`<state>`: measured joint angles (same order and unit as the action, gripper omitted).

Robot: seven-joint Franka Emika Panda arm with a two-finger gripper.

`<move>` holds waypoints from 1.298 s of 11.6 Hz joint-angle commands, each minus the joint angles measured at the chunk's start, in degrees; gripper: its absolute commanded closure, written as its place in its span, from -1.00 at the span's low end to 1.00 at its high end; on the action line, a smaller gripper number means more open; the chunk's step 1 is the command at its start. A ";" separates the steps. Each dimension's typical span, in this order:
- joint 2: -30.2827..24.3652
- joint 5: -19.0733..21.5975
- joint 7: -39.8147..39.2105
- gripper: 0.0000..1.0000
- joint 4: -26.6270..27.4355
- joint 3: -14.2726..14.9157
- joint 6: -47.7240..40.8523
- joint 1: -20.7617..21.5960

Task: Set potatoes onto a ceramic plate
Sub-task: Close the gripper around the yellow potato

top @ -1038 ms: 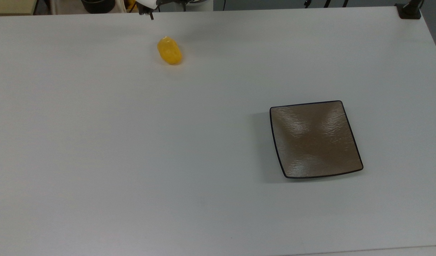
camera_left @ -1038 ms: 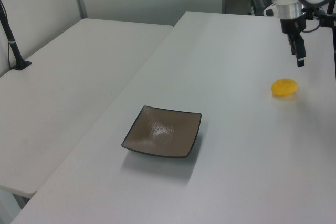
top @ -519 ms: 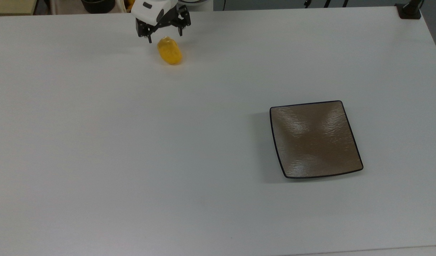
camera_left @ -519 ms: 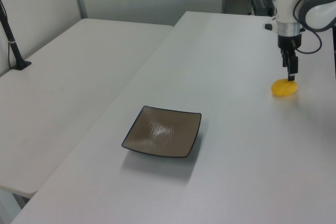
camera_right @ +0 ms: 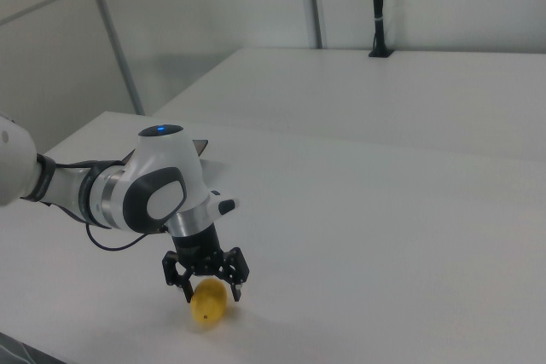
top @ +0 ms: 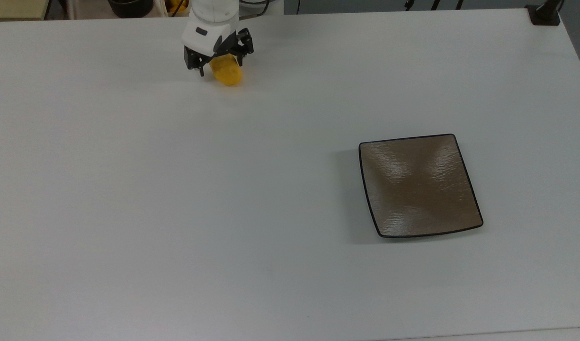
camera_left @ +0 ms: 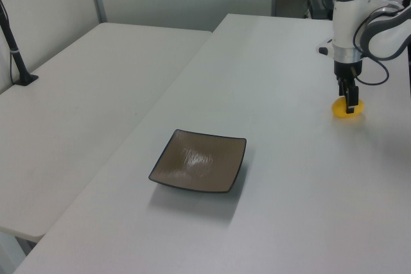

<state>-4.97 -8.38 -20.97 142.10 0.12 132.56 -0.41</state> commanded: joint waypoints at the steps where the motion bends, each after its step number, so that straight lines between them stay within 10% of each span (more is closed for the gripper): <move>1: 0.75 -1.29 -3.46 -1.00 0.99 0.41 2.09 0.06; 7: 0.40 -1.29 -2.68 0.70 0.81 0.41 1.31 0.15; 15: -2.24 -0.33 2.16 0.68 -12.33 0.23 -12.11 0.94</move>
<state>-6.54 -8.49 -21.11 136.94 0.11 128.40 -0.35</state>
